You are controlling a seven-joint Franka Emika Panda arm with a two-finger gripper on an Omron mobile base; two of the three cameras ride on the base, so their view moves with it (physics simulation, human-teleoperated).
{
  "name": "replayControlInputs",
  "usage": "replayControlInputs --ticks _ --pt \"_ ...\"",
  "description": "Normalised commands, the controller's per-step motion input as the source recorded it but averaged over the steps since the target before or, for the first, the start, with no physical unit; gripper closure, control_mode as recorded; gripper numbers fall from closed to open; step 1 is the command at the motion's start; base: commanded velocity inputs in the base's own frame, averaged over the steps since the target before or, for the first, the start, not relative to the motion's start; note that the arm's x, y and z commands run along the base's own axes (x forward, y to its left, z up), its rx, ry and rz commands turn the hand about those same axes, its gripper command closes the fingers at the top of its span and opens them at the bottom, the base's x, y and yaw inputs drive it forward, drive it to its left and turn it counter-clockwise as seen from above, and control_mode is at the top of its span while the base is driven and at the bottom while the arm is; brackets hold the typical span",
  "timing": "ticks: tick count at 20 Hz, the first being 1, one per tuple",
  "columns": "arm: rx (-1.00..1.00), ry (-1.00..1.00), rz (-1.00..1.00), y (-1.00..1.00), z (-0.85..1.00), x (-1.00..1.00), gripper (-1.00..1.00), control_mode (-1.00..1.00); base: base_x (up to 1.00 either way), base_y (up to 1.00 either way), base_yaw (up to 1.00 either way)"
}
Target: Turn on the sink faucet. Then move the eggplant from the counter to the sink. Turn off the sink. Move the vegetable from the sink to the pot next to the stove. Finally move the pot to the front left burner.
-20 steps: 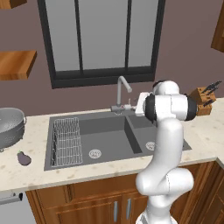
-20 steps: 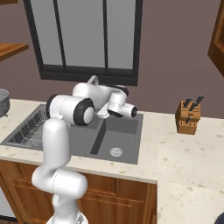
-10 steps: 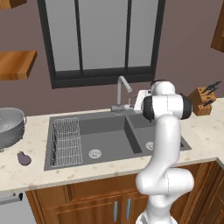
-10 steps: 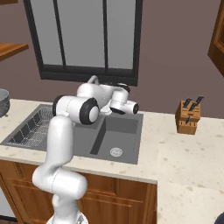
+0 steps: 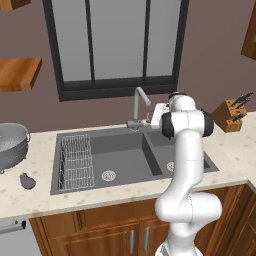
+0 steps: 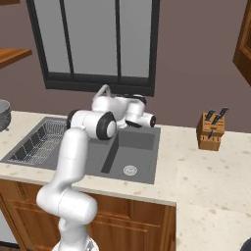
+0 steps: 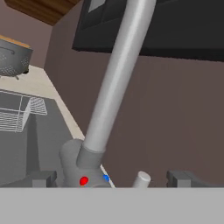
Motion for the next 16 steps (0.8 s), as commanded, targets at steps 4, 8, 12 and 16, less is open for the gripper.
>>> replayControlInputs --ticks 4,8,12,16 --pt "0.00 0.00 0.01 0.00 -0.22 0.30 -1.00 -1.00 0.00 0.00 0.00" --pt "0.00 0.00 0.01 0.04 -0.14 0.02 -1.00 -1.00 0.00 0.00 0.00" --pt "-0.01 0.00 0.01 0.34 -0.08 0.00 -1.00 -1.00 0.00 0.00 0.00" --pt "-0.01 0.00 0.02 0.34 -0.02 0.00 -1.00 -1.00 0.00 0.00 0.00"
